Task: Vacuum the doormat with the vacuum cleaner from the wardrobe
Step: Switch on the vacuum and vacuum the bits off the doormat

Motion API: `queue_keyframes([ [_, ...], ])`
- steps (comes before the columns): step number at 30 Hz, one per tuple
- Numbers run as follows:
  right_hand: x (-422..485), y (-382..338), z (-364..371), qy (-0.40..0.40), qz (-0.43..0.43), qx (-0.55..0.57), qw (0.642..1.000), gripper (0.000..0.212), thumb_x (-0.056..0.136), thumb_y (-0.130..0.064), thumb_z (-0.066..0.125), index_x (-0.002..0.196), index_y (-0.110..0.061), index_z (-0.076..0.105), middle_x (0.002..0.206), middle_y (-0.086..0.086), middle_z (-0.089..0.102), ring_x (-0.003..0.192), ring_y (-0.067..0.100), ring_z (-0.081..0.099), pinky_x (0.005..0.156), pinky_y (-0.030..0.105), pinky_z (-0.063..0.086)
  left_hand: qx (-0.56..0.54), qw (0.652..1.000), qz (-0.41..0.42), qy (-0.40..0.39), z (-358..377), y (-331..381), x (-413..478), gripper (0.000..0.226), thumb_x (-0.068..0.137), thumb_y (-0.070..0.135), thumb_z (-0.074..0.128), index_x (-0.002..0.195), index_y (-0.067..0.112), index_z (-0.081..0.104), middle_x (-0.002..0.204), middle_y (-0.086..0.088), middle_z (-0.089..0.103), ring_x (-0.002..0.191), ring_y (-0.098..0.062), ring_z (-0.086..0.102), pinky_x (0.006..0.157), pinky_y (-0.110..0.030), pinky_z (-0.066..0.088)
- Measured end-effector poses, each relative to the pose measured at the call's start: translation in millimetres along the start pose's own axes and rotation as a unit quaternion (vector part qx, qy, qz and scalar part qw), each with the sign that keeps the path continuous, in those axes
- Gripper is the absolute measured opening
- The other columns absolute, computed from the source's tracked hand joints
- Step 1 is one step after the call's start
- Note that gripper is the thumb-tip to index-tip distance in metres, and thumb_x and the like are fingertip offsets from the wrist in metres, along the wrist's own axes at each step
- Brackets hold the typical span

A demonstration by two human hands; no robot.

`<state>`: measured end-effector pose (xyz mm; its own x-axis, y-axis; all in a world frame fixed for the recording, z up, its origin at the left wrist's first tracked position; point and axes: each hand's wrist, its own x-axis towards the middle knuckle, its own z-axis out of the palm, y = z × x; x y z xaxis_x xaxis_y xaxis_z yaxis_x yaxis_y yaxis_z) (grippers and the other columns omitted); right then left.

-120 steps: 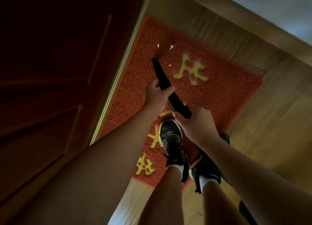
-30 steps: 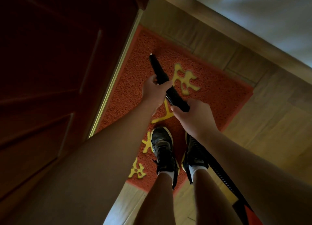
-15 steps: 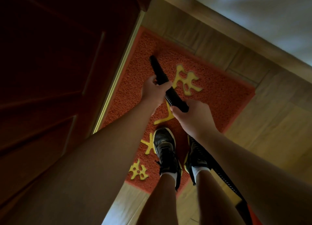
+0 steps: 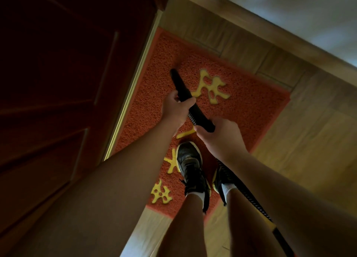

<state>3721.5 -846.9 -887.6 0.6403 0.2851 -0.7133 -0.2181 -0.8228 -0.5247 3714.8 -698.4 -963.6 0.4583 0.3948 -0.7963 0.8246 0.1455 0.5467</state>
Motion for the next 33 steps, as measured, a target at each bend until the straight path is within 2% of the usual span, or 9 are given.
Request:
queue_keyframes([
  [2, -5.7, -0.2, 4.2, 0.003, -0.004, -0.004, 1.0, 0.041, 0.092, -0.043, 0.064, 0.07, -0.01, 0.056, 0.059, 0.011, 0.061, 0.047, 0.03, 0.05, 0.042, 0.028, 0.034, 0.005, 1.0, 0.003, -0.002, -2.7, -5.3, -3.7, 0.041, 0.086, 0.029, 0.076, 0.124, 0.016, 0.067, 0.112, -0.004, 0.071, 0.101, -0.02, 0.069, 0.083, -0.035, 0.058],
  [6, -17.8, 0.7, 13.9, 0.002, -0.004, -0.017, 1.0, 0.041, 0.094, -0.043, 0.063, 0.066, -0.017, 0.048, 0.054, 0.001, 0.05, 0.042, 0.016, 0.04, 0.039, 0.023, 0.028, 0.011, 1.0, 0.005, -0.003, -9.0, -17.2, -10.9, 0.037, 0.09, 0.025, 0.075, 0.123, 0.014, 0.066, 0.113, -0.004, 0.069, 0.101, -0.018, 0.067, 0.085, -0.036, 0.057],
  [10, -27.9, 4.8, 29.5, -0.019, 0.007, 0.005, 1.0, 0.037, 0.094, -0.043, 0.063, 0.069, -0.018, 0.051, 0.056, 0.002, 0.054, 0.045, 0.02, 0.047, 0.043, 0.029, 0.034, 0.015, 1.0, 0.0, -0.004, -17.3, -32.6, -21.3, 0.036, 0.09, 0.025, 0.075, 0.122, 0.012, 0.067, 0.112, -0.007, 0.069, 0.101, -0.023, 0.067, 0.083, -0.038, 0.056],
  [15, -42.4, 6.1, 44.7, -0.047, 0.011, 0.013, 0.999, 0.039, 0.096, -0.043, 0.061, 0.069, -0.017, 0.052, 0.059, 0.006, 0.054, 0.047, 0.02, 0.045, 0.043, 0.029, 0.031, 0.013, 1.0, -0.02, 0.004, -29.2, -55.2, -32.7, 0.036, 0.091, 0.024, 0.074, 0.125, 0.012, 0.066, 0.112, -0.007, 0.069, 0.102, -0.024, 0.067, 0.086, -0.039, 0.057],
  [18, -48.9, 6.2, 54.0, -0.059, 0.014, 0.01, 0.998, 0.038, 0.097, -0.042, 0.061, 0.067, -0.021, 0.049, 0.056, -0.001, 0.05, 0.042, 0.015, 0.041, 0.041, 0.023, 0.027, 0.016, 1.0, -0.023, 0.011, -36.1, -65.0, -38.3, 0.032, 0.091, 0.024, 0.074, 0.121, 0.014, 0.066, 0.11, -0.005, 0.069, 0.101, -0.024, 0.067, 0.084, -0.039, 0.056],
  [21, -52.6, 5.9, 61.9, -0.065, 0.014, -0.003, 0.998, 0.037, 0.097, -0.042, 0.061, 0.068, -0.022, 0.048, 0.058, -0.002, 0.051, 0.044, 0.012, 0.044, 0.042, 0.021, 0.027, 0.012, 0.999, -0.029, 0.02, -42.1, -75.5, -39.9, 0.036, 0.091, 0.023, 0.075, 0.123, 0.012, 0.066, 0.112, -0.008, 0.07, 0.101, -0.024, 0.068, 0.079, -0.034, 0.054],
  [28, -66.8, 13.1, 70.3, -0.074, 0.003, -0.004, 0.997, 0.036, 0.097, -0.041, 0.06, 0.068, -0.024, 0.046, 0.058, -0.002, 0.051, 0.045, 0.013, 0.044, 0.04, 0.018, 0.026, 0.012, 0.999, -0.019, 0.025, -43.5, -90.2, -54.9, 0.025, 0.091, 0.022, 0.074, 0.114, 0.014, 0.068, 0.106, -0.007, 0.072, 0.097, -0.021, 0.069, 0.081, -0.037, 0.057],
  [31, -76.5, 19.2, 71.0, -0.072, -0.006, -0.006, 0.997, 0.038, 0.098, -0.039, 0.06, 0.068, -0.028, 0.041, 0.057, -0.003, 0.048, 0.045, 0.013, 0.041, 0.042, 0.021, 0.026, 0.012, 0.999, -0.021, 0.021, -40.0, -97.8, -61.5, 0.032, 0.09, 0.024, 0.074, 0.119, 0.013, 0.068, 0.108, -0.005, 0.072, 0.098, -0.021, 0.069, 0.086, -0.041, 0.059],
  [33, -82.6, 24.0, 71.0, -0.071, -0.008, -0.009, 0.997, 0.037, 0.099, -0.039, 0.059, 0.068, -0.025, 0.043, 0.058, -0.001, 0.049, 0.047, 0.016, 0.043, 0.042, 0.023, 0.027, 0.019, 0.999, -0.016, 0.024, -36.7, -100.8, -68.1, 0.031, 0.09, 0.025, 0.073, 0.119, 0.014, 0.067, 0.108, -0.004, 0.071, 0.098, -0.019, 0.068, 0.083, -0.037, 0.057],
])
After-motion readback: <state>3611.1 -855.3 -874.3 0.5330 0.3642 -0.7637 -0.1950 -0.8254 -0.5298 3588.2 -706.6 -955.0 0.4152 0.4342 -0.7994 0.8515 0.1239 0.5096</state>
